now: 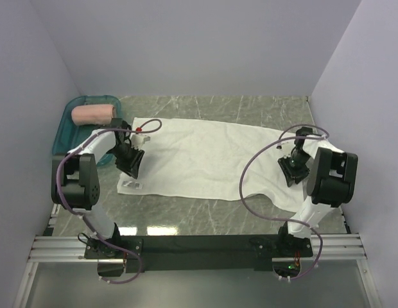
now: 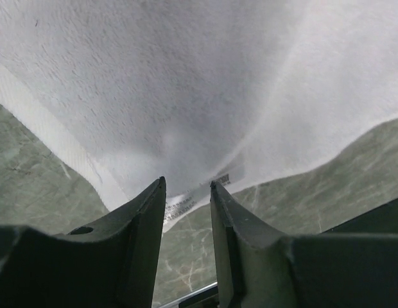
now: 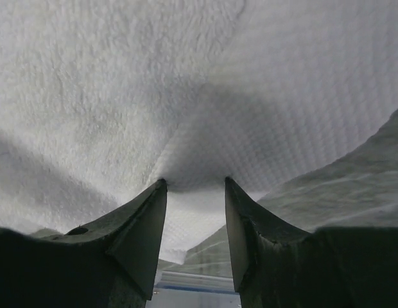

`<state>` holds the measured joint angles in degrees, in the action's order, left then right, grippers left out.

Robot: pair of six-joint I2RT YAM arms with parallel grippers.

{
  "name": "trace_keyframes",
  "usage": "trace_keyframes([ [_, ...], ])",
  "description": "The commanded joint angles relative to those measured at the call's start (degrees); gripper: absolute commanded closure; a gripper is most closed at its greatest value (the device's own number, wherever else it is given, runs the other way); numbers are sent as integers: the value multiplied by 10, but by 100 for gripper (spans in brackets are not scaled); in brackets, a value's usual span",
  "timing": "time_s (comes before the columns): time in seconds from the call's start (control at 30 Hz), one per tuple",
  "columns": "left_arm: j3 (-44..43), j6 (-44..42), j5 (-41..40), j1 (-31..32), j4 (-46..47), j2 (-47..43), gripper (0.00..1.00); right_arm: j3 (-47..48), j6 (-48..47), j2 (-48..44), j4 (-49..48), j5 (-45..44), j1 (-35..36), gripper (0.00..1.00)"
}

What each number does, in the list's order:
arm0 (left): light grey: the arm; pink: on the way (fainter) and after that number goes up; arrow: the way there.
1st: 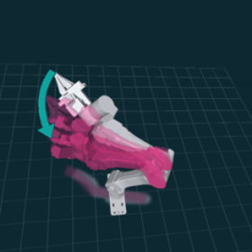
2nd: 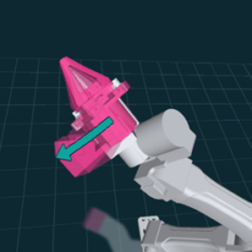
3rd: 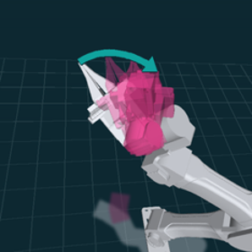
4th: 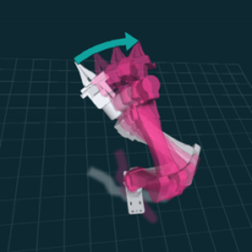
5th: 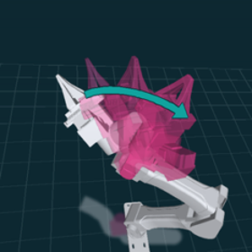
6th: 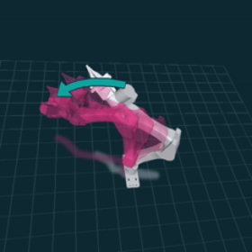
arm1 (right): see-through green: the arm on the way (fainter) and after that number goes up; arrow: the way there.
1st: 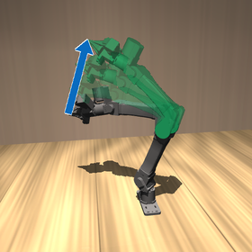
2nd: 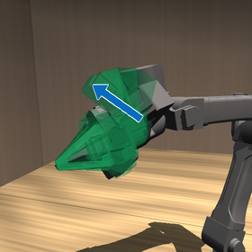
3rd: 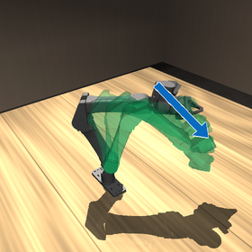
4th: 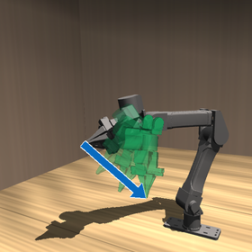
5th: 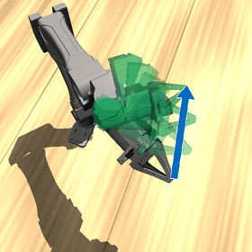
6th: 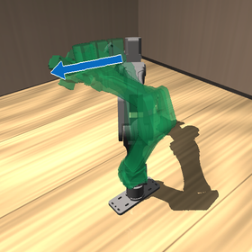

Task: Roll the towels
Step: Flatten the towel

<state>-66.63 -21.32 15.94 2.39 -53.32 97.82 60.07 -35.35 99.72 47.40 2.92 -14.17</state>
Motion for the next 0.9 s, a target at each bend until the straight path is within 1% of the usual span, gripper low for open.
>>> trace_keyframes([
  [0.0,7,25,-25,2,32,16,61,58,4,33,-86,-75,1,52],
  [0.07,6,31,-29,2,32,28,61,93,2,40,-108,-91,3,50],
  [0.2,-2,42,-21,2,39,35,59,166,12,50,-111,-98,9,45],
  [0.27,-11,48,-8,2,38,41,57,204,18,50,-89,-86,9,41],
  [0.33,-29,52,4,2,33,43,56,224,21,45,-58,-51,7,40],
  [0.37,-34,52,20,2,24,38,55,228,20,40,-26,-38,7,40],
  [0.4,-40,51,28,2,20,33,55,225,16,23,-8,-14,6,41],
  [0.53,-50,39,51,1,-12,1,55,179,17,-31,76,16,-6,52],
  [0.63,-28,23,47,-4,-28,-24,55,117,39,-65,102,0,-17,61],
  [0.73,-14,7,70,-19,-40,-33,55,48,70,-96,107,-19,-33,61],
  [0.8,-16,0,82,-21,-46,-34,55,23,84,-119,95,-28,-44,62],
  [0.83,-17,-1,89,-37,-45,-35,55,13,87,-124,76,-34,-45,62],
  [0.87,-17,-1,90,-40,-44,-38,55,0,94,-123,68,-48,-48,63],
])
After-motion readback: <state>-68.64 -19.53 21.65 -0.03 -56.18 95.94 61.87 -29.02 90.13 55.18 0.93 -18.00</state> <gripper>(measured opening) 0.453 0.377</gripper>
